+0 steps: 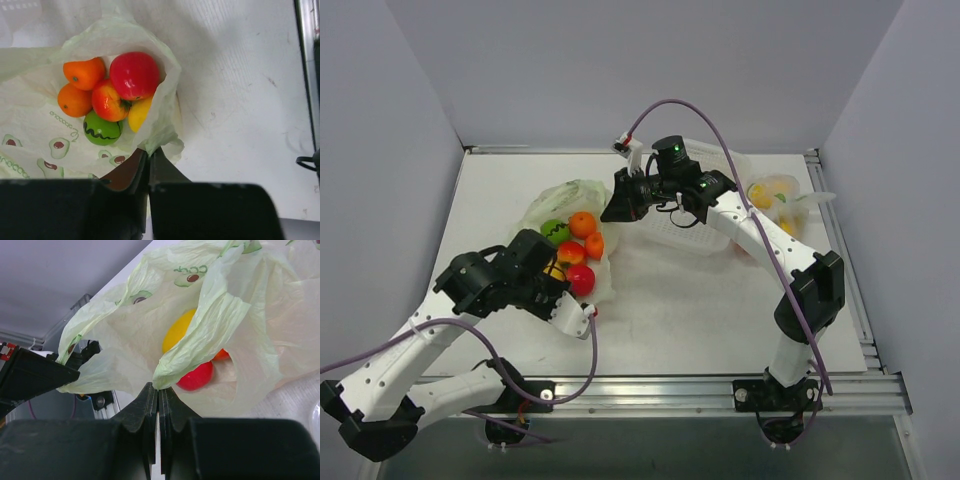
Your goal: Place the fake fruits into the plastic bag and tie a complex knot
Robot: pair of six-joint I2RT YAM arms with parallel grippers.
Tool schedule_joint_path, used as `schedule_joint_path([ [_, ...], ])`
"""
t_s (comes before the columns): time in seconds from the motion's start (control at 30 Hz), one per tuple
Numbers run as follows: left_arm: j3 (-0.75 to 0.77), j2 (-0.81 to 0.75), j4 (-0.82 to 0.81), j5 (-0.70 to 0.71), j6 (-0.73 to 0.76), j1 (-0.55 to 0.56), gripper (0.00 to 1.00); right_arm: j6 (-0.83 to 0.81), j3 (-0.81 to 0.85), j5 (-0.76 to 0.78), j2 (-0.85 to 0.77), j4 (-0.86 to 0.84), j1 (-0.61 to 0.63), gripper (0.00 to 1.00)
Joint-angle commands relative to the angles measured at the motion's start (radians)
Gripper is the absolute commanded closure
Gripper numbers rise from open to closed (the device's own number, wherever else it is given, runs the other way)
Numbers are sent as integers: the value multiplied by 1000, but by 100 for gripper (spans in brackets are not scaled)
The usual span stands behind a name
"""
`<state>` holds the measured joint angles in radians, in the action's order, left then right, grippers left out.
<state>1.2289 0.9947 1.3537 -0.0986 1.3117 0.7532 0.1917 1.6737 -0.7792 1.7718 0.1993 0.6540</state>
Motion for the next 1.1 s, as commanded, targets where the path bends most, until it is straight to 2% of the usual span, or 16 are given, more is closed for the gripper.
schedule_joint_path([
  [0.0, 110, -40, 116, -142, -110, 0, 97, 32, 29, -81, -75, -5, -7, 100],
  [0.03, 121, -57, 38, -170, -220, -12, 100, 40, 41, -95, -89, -1, -7, 100],
  [0.07, 127, -79, 9, -231, -259, -27, 100, 46, 47, -113, -122, 5, -8, 100],
  [0.13, 141, -140, -63, -262, -354, -70, 100, 52, 44, -172, -170, 18, -22, 100],
  [0.27, 107, -261, -249, -94, -537, -91, 100, 124, 29, -325, -271, 14, -95, 100],
  [0.3, 95, -312, -302, 21, -605, -89, 100, 141, 29, -362, -287, 12, -117, 100],
  [0.33, 74, -332, -405, 75, -633, -89, 100, 149, 26, -415, -302, 12, -128, 100],
  [0.4, 66, -361, -514, 214, -690, -87, 100, 190, 6, -449, -344, -4, -163, 100],
  [0.5, 66, -355, -596, 350, -732, -89, 100, 204, -32, -466, -391, -12, -218, 100],
  [0.53, 60, -352, -644, 419, -733, -87, 100, 216, -41, -463, -403, -14, -270, 100],
  [0.6, 37, -344, -692, 454, -747, -89, 100, 232, -72, -450, -445, -17, -332, 100],
  [0.83, 9, -263, -798, 363, -884, -170, 100, 241, -239, -377, -577, -14, -609, 100],
  [0.87, 15, -246, -798, 300, -897, -198, 100, 226, -258, -380, -610, -12, -681, 100],
  [1.0, 56, -151, -824, 165, -1008, -290, 100, 193, -304, -388, -681, -12, -798, 100],
  [1.07, 92, -113, -834, 99, -1045, -349, 100, 189, -305, -393, -695, -6, -809, 100],
])
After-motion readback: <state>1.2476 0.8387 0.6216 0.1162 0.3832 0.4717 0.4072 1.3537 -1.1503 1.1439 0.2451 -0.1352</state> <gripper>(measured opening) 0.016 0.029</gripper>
